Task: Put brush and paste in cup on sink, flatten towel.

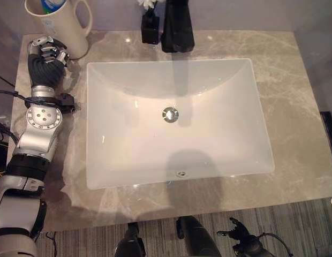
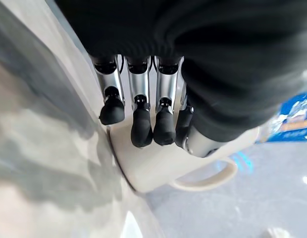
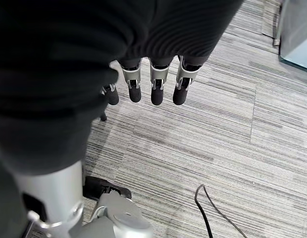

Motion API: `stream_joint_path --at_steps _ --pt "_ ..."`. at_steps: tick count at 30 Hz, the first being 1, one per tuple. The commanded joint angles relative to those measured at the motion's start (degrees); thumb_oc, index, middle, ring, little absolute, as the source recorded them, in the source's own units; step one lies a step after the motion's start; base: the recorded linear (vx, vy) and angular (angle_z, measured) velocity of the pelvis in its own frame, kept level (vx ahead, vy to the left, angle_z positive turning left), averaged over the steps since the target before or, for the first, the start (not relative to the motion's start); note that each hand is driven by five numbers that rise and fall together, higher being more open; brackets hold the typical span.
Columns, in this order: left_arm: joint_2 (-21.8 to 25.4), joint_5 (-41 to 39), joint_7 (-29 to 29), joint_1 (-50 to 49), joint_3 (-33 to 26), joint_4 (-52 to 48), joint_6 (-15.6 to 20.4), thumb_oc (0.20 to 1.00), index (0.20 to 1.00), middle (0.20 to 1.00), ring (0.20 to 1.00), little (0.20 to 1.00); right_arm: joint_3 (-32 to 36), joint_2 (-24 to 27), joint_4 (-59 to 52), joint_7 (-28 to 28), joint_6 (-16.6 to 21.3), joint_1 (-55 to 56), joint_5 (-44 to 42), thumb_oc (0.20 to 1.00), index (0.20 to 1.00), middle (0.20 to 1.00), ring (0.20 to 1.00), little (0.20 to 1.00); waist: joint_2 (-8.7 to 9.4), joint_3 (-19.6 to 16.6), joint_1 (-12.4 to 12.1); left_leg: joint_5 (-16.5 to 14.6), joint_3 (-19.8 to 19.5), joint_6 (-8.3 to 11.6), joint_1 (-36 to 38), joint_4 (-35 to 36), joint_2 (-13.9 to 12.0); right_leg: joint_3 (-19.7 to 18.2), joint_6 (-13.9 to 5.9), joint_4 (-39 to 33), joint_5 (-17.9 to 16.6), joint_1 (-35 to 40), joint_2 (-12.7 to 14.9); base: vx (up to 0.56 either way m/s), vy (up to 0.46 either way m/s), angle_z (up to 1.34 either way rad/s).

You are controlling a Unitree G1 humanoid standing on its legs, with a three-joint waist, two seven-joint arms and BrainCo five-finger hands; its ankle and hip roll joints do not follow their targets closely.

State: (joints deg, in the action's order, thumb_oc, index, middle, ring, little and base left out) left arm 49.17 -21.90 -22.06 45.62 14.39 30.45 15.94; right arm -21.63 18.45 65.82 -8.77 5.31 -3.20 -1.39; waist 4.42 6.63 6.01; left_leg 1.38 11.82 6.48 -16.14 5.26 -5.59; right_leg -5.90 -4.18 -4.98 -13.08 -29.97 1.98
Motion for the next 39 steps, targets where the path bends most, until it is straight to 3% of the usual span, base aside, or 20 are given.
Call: stream_joint_path --at_steps 1,10,16,20,31,39 --pt "0.7 0.2 -1.2 -0.2 1.4 2.3 0.6 0.200 0.200 0.200 0.200 0.200 -1.3 2.0 0.6 -1.7 0.3 -1.2 -0.8 1.000 1.000 1.000 1.000 1.000 0.66 1.1 1.5 2.2 -4.3 0.79 -0.9 -0.3 -1.8 0.1 -6.22 0.0 1.5 2.9 3.7 0.03 -0.013 -0.03" --pt "1.2 1.1 -1.8 -10.7 -6.5 -3.0 1.1 0.200 0.200 0.200 0.200 0.200 0.1 1.8 1.7 -2.2 0.7 -0.4 -0.8 1.000 1.000 1.000 1.000 1.000 0.40 0.7 0.2 1.7 -4.6 0.70 0.0 -0.3 -1.8 0.4 -6.15 0.0 2.0 3.7 4.1 0.02 -0.002 0.00" --pt "3.6 0.7 -3.4 -11.4 -9.7 1.1 0.9 0.200 0.200 0.200 0.200 0.200 0.1 2.0 0.8 -1.9 1.0 -0.3 -0.7 1.000 1.000 1.000 1.000 1.000 0.38 0.5 -0.1 1.8 -5.0 0.79 -0.3 -0.3 -1.7 1.1 -6.14 0.0 2.0 3.7 4.2 0.00 -0.001 0.01" --pt "4.6 0.6 -3.8 -8.3 -8.2 4.6 0.5 0.200 0.200 0.200 0.200 0.200 -0.3 2.0 1.1 -1.9 0.9 -0.5 -0.6 1.000 1.000 1.000 1.000 1.000 0.40 0.6 0.1 2.0 -5.2 0.82 -0.6 -0.3 -1.8 1.3 -6.17 0.0 1.9 3.6 4.2 0.00 0.000 0.00" --pt "7.9 0.8 -2.3 12.9 7.2 24.2 -2.0 0.200 0.200 0.200 0.200 0.200 -3.1 2.9 0.7 -1.8 1.3 -1.6 -1.4 1.000 1.000 1.000 1.000 1.000 0.91 1.2 2.1 3.2 -5.7 1.47 -3.5 -0.3 -2.3 1.9 -6.66 0.0 0.8 1.6 3.9 0.00 0.000 0.00" --pt "6.0 2.7 -1.2 17.3 12.1 26.9 -2.5 0.200 0.200 0.200 0.200 0.200 -3.1 2.9 0.5 -1.9 2.1 -0.6 -2.2 1.000 1.000 1.000 1.000 1.000 0.41 0.8 2.9 3.6 -5.9 1.85 -4.8 -0.3 -2.5 2.5 -6.80 0.0 0.7 1.0 4.3 0.00 0.000 0.01"
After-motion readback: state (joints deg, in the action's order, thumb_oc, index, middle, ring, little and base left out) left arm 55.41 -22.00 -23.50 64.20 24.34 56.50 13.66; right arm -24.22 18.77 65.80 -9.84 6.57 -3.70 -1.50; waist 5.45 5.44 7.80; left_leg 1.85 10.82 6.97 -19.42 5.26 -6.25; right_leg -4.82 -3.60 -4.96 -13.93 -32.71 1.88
